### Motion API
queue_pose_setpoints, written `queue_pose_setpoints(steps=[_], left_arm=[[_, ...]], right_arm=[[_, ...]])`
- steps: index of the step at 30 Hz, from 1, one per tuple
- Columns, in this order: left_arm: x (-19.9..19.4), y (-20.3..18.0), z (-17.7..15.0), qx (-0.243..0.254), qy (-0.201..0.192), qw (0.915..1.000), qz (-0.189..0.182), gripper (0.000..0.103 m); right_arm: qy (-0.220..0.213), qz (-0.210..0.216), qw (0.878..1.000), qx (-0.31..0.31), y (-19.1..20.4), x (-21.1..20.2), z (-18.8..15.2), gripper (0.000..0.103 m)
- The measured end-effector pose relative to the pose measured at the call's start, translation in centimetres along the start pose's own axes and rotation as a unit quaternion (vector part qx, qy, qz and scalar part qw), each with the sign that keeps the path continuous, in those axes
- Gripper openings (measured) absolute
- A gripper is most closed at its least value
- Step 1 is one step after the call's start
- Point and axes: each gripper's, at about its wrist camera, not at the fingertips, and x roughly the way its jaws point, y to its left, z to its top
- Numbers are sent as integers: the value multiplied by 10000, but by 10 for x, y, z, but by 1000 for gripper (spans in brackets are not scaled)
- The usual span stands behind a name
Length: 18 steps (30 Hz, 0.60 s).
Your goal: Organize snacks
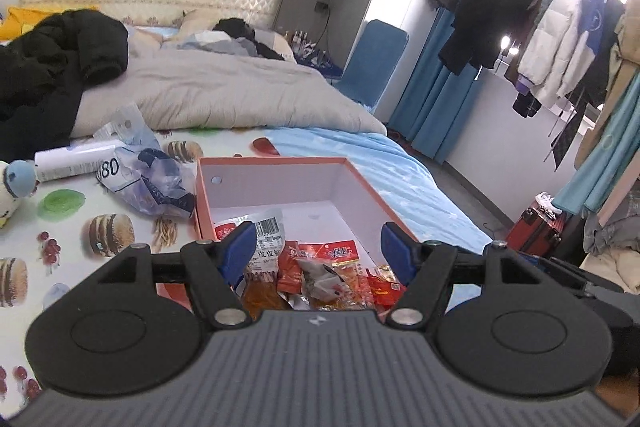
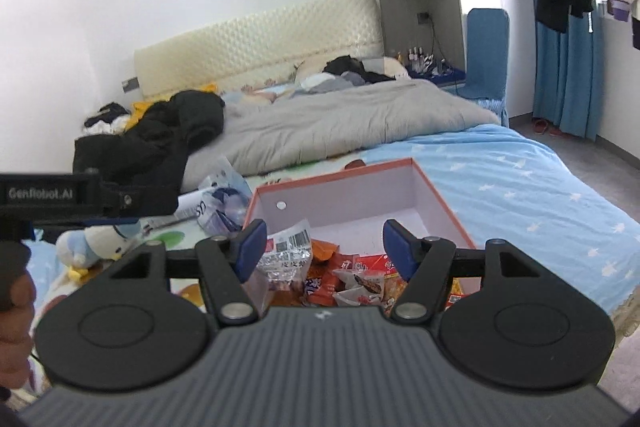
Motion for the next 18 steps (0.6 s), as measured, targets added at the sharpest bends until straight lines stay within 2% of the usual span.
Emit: queue_pose_setpoints(steps=[10, 15, 18], left_arm=[[-61, -23, -29, 95, -191, 9997, 135, 73], [-81, -30, -43, 190, -284, 9988, 342, 73], [-87, -32, -54, 195, -222, 9989, 357, 73]], right_arm=[[-303, 24, 9995, -6, 11, -54, -5, 67], [-338, -79, 9994, -24, 13, -75, -13, 67], [-341, 11, 9994, 85, 11, -85, -22, 67]])
